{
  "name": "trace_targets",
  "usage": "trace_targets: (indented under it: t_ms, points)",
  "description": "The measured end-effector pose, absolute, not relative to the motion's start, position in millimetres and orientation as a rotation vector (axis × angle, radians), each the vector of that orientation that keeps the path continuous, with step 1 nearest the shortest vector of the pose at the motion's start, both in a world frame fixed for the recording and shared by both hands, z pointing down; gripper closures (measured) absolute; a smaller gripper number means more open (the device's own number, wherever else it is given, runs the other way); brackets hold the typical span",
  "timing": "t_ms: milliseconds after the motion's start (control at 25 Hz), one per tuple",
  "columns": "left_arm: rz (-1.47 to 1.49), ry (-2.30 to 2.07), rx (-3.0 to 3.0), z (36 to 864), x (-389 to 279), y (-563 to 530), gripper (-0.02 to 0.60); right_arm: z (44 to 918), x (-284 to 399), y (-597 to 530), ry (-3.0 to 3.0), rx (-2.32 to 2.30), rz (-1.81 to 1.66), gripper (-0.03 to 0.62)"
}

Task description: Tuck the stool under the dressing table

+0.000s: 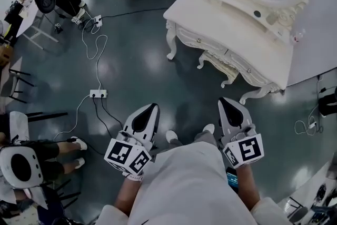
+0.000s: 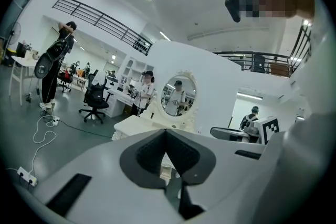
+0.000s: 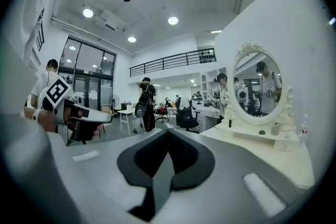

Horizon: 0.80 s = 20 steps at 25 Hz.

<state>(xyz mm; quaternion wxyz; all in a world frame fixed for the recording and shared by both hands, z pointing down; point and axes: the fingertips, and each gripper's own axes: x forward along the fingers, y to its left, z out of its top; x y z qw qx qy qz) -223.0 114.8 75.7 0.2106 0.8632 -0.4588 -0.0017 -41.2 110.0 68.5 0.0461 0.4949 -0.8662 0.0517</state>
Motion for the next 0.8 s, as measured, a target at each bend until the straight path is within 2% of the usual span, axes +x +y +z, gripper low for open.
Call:
trace_targets:
  t_ms: [800]
  points:
    - [-0.03,-1.256,2.421,79.7,-242.4,136.2,0.574,62.8,-83.1,125.4,-2.665,1.456,0.115,0.585]
